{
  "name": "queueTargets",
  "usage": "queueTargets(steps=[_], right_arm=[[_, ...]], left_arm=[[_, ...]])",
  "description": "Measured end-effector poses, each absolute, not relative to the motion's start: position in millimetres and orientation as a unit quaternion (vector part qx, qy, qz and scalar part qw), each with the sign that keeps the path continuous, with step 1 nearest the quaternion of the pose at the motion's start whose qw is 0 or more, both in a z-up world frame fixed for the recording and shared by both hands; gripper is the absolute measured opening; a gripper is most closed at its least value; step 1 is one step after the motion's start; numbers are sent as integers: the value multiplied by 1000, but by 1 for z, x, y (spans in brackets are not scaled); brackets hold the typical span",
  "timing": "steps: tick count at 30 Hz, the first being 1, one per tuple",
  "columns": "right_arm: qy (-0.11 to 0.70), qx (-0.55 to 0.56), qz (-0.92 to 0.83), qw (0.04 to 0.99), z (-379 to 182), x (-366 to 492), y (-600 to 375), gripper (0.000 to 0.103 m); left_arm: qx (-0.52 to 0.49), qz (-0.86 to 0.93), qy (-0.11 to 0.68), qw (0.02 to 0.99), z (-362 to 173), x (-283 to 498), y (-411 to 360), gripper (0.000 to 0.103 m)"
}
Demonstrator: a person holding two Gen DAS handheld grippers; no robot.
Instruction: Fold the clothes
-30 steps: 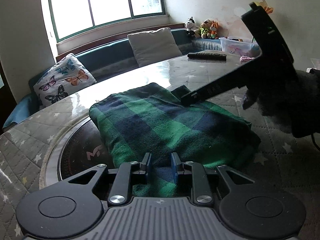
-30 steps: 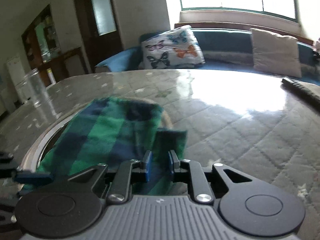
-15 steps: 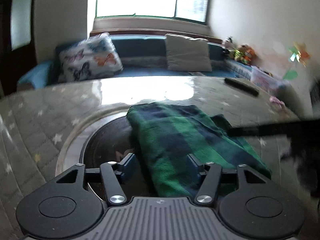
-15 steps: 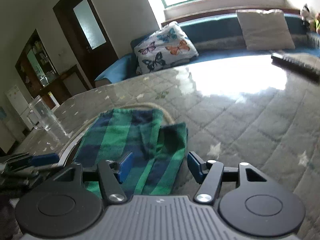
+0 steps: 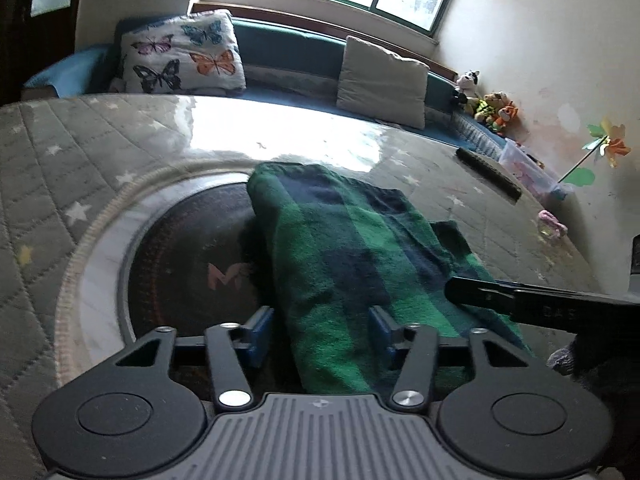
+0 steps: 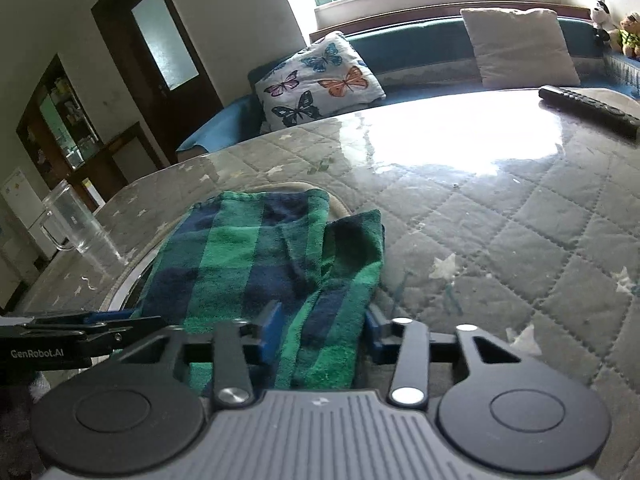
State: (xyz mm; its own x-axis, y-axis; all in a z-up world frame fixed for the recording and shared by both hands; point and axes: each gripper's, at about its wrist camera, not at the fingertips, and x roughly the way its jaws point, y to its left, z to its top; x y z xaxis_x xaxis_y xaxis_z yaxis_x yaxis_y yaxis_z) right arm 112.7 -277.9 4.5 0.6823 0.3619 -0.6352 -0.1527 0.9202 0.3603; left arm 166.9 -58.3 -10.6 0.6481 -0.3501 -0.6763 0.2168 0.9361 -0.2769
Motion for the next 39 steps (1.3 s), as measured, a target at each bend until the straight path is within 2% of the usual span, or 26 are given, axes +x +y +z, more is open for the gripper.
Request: queueTargets(steps=[2, 6, 19, 24, 27, 39], right_arm=[[373, 141, 141, 906, 5, 110, -278, 22], [374, 143, 138, 906, 5, 106, -277, 19], [377, 156, 150, 900, 5, 41, -284, 18], [375, 144, 147, 904, 11, 37, -273, 14], [376, 138, 159, 902, 17, 37, -264, 13], [369, 91, 277, 882, 50, 96, -146, 12]], left_arm=[[-87, -160, 389, 903, -11, 166, -59, 44], [-87, -167, 391, 901, -9, 159, -59, 40], [-88, -191, 388, 897, -9, 99, -63, 44], [-87, -183, 372, 906, -6, 85, -60, 27], [-106, -173, 366, 908, -1, 76, -47, 22], [-139, -54, 310, 939, 37, 50, 57, 21]])
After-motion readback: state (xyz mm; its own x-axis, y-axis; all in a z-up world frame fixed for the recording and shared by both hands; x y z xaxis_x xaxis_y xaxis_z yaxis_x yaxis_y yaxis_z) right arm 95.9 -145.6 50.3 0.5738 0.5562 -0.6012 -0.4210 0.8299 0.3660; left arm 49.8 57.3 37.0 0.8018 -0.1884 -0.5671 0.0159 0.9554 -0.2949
